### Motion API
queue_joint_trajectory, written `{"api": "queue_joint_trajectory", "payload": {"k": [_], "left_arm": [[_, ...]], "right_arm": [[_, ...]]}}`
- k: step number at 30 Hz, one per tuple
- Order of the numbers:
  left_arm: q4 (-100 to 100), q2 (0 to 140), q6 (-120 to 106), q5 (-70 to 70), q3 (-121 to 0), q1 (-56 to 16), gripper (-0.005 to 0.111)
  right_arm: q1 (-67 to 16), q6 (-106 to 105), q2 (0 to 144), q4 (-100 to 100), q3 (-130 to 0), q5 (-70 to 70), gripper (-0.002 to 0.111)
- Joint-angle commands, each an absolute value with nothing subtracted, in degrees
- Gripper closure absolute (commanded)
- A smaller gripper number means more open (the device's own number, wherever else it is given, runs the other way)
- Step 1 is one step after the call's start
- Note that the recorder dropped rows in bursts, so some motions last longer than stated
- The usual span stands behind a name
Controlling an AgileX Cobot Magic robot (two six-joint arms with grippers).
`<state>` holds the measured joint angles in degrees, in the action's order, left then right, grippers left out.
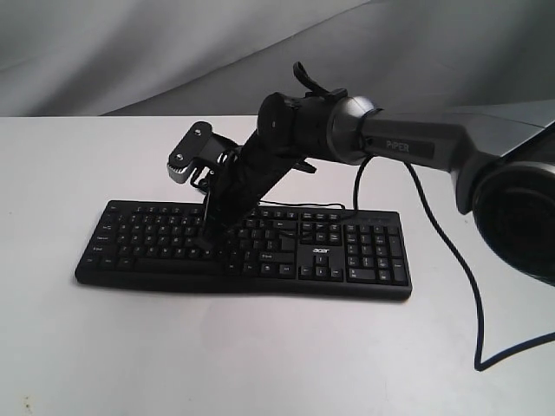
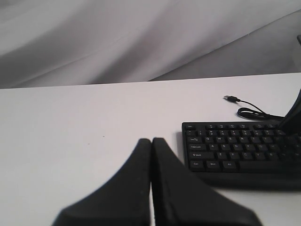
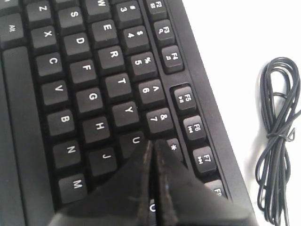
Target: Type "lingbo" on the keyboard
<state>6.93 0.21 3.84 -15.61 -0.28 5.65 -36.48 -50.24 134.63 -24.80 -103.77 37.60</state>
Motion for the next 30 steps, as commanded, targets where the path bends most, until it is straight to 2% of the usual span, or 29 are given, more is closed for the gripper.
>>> {"api": "queue_joint_trajectory", "payload": {"k": [1,22,30], "left_arm": [[6.7,0.0,4.0,-15.2,0.0,5.7,0.106],[6.7,0.0,4.0,-15.2,0.0,5.7,0.106],[6.7,0.0,4.0,-15.2,0.0,5.7,0.106]], "right_arm": [[-36.6,-50.8,134.4,-25.2,-104.1,37.7,0.108],[-36.4,-50.6,136.4,-25.7,-104.1,38.3,0.108],[-38.6,-50.6,132.9,-25.7,-104.1,39.4,0.108]]}}
